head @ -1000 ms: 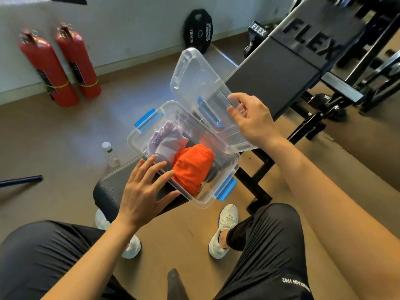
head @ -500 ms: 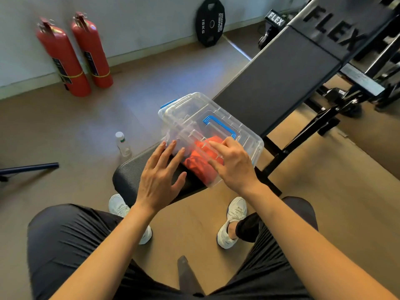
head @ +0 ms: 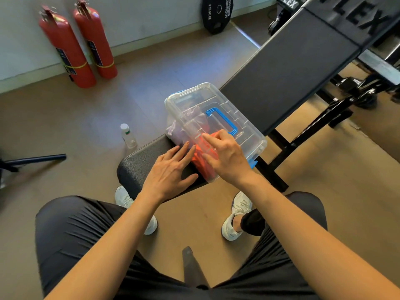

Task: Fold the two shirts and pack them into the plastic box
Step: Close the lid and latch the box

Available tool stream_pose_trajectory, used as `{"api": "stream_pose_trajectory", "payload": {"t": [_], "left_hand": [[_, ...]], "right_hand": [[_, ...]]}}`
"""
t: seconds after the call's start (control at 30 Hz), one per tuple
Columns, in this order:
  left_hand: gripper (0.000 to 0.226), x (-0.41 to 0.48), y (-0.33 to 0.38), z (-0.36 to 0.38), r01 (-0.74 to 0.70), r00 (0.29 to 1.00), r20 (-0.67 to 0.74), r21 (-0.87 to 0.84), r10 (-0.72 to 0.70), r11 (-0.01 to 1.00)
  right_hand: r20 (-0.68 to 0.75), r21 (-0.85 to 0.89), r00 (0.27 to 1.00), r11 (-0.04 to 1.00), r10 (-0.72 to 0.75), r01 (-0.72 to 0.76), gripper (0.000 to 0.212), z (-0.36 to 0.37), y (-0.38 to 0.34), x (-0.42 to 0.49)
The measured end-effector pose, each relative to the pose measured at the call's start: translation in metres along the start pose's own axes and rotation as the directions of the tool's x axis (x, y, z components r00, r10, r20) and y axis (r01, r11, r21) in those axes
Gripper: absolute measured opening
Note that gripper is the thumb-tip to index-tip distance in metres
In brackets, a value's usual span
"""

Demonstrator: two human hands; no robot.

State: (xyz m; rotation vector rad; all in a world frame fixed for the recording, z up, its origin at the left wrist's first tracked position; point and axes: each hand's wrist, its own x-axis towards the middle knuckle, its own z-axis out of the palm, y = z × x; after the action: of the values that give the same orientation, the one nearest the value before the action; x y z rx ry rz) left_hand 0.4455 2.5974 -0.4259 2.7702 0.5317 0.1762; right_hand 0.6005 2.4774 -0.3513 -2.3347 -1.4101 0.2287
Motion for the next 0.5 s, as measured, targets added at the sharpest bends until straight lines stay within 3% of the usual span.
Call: {"api": "stream_pose_trajectory", "payload": {"t": [0.1, 0.17, 0.27, 0.37, 0.43, 0.5], "left_hand": [[0.077, 0.001, 0.002, -0.003, -0.010, 1.000, -0.009, -0.016, 0.010, 1.000], [0.069, -0.001, 0.005, -0.007, 0.000, 0.996, -0.092, -0.109, -0.010, 0.994], [0.051, 0.001, 0.001, -0.018, 0.119, 0.928, -0.265, -0.452, -0.260, 0.884], [0.044, 0.018, -0.011, -0.040, 0.200, 0.849, -0.257, -0.651, -0.462, 0.732], [0.043, 0.039, -0.016, -0.058, 0.225, 0.815, -0.281, -0.653, -0.507, 0.724], [0.048, 0.063, -0.020, -0.072, 0.235, 0.814, -0.322, -0.578, -0.483, 0.781]], "right_hand": [[0.000, -0.085, 0.999, 0.995, 0.043, -0.043, 0.056, -0.001, 0.006, 0.006], [0.025, -0.096, 0.998, 0.994, 0.059, -0.057, 0.057, -0.003, 0.009, 0.008], [0.065, -0.100, 0.997, 0.994, 0.040, -0.033, 0.063, -0.006, 0.013, 0.007], [0.102, -0.132, 0.995, 0.991, 0.014, -0.001, 0.074, -0.007, 0.015, 0.001], [0.102, -0.127, 0.995, 0.992, 0.015, -0.002, 0.080, -0.006, 0.016, -0.003], [0.092, -0.112, 0.996, 0.994, 0.016, -0.005, 0.081, -0.005, 0.017, -0.004]]}}
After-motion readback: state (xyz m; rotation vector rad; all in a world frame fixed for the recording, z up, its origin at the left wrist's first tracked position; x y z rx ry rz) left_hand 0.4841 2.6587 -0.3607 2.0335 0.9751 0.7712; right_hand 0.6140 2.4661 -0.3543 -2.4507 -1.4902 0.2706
